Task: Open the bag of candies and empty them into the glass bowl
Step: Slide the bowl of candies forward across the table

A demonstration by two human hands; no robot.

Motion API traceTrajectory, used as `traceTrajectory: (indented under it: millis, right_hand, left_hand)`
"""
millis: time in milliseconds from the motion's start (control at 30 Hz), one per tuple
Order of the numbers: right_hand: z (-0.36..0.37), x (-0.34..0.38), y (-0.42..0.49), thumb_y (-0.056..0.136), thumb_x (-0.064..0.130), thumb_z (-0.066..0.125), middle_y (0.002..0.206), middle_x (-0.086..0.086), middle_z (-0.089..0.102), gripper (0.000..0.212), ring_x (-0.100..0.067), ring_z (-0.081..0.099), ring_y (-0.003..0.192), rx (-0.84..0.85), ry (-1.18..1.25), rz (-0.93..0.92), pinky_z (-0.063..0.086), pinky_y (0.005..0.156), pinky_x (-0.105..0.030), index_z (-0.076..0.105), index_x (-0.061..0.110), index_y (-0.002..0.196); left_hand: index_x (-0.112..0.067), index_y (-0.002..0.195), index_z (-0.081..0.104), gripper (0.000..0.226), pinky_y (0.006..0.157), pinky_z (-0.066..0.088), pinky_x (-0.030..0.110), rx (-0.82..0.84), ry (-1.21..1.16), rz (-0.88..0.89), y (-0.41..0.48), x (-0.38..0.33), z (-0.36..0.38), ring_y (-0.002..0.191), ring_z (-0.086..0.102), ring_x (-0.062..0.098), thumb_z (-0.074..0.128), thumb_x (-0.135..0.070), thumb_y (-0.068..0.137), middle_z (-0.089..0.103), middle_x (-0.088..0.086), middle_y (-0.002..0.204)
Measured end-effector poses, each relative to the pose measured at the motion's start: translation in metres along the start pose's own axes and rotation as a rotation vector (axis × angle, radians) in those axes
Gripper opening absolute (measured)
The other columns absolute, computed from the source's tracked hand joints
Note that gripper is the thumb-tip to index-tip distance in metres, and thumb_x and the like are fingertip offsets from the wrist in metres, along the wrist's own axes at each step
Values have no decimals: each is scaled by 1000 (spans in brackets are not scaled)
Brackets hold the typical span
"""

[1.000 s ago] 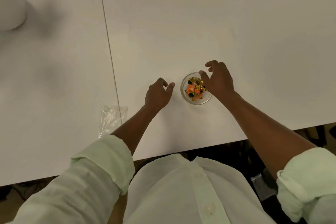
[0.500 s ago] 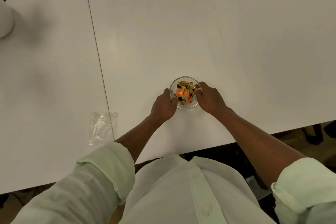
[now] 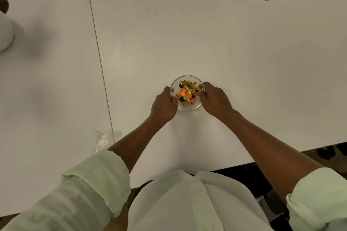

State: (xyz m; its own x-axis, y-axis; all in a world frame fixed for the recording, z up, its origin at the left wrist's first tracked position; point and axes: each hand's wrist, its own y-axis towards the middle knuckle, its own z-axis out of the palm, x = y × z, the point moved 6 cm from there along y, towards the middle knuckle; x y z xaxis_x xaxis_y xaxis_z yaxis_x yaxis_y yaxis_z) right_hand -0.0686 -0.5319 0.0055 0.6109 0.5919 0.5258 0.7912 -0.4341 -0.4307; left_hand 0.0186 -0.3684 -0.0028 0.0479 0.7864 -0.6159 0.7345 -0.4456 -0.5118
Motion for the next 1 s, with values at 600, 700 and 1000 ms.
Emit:
traceTrajectory:
  millis: [600,700,1000]
  right_hand:
    - [-77,98,213,105,25,42,92,-16,73,31,-34,70,85,-137,75,-154,57,79,-46,60,5,121]
    - [-87,109,249,105,28,41,94,-14,74,32,-34,70,88,-141,45,-162,57,80,-45,61,6,118]
    - [-99,128,344,103,29,41,106,-15,74,34,-36,69,97,-75,16,-99,56,88,-47,62,6,116]
  left_hand:
    - [-9,126,55,32,75,54,40,-225,-78,101,189,-69,-137,90,68,33,42,-20,99,72,16,101]
    - [-8,123,57,31,83,57,50,-235,-112,73,221,-77,-153,93,68,35,42,-20,98,71,16,103]
    - [-1,114,60,30,86,57,53,-256,-98,33,313,-90,-182,98,68,36,41,-20,99,69,17,107]
